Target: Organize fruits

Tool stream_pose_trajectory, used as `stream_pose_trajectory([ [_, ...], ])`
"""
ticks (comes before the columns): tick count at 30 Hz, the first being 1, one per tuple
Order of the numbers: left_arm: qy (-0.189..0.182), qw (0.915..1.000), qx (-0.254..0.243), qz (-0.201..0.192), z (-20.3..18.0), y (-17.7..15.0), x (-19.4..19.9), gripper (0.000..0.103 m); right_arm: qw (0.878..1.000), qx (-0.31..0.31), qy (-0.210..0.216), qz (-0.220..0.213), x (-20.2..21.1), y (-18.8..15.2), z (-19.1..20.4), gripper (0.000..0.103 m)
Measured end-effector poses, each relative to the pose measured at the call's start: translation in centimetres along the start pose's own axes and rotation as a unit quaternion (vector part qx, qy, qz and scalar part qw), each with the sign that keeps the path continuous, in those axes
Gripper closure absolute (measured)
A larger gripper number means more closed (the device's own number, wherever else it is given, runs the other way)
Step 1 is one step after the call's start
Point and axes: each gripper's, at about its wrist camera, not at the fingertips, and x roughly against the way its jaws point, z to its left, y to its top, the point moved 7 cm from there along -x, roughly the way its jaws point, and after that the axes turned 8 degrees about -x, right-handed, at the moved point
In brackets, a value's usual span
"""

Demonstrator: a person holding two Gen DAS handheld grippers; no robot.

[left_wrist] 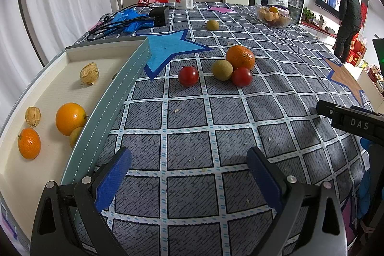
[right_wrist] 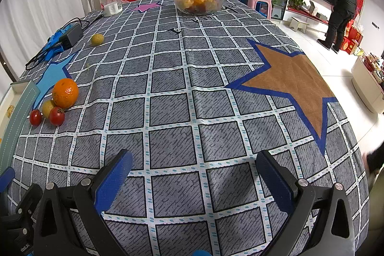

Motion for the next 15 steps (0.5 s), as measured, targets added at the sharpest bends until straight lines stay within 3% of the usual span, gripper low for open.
stream_pose_trajectory([
  [11,-0.037,0.9993,-0.003,0.007,-0.1,0.5,0.3,0.005,1.000,0.000,0.000,0.000,0.0,0.0,0.0,0.000],
  [15,-0.017,0.9995,-0.019,-0.017,0.2,2.7,1.7,0.005,1.000,0.000,0.000,0.000,0.0,0.1,-0.1,0.000],
])
